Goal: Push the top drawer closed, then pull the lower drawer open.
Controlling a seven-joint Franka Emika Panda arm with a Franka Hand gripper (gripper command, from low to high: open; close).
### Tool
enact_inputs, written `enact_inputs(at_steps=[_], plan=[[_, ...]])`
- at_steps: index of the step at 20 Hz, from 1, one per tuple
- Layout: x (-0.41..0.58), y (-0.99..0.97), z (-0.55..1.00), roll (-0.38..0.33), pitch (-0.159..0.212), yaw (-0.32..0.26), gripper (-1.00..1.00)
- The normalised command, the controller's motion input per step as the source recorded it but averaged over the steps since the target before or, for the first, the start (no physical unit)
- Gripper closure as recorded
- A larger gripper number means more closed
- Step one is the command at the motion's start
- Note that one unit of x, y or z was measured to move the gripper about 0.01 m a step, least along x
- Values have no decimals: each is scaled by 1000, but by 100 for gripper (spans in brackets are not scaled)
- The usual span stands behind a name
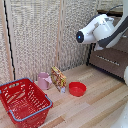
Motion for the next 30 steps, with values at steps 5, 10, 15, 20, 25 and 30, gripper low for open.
enact_inputs(at_steps=[5,10,15,20,25,30], plan=[[0,-719,222,-7,0,150,100],[0,-325,181,-57,2,125,-100],[0,221,73,-25,0,66,-100],[0,322,0,-24,0,50,-100],[-114,2,-91,-2,0,28,-100],[-130,-67,-330,0,0,38,-100]])
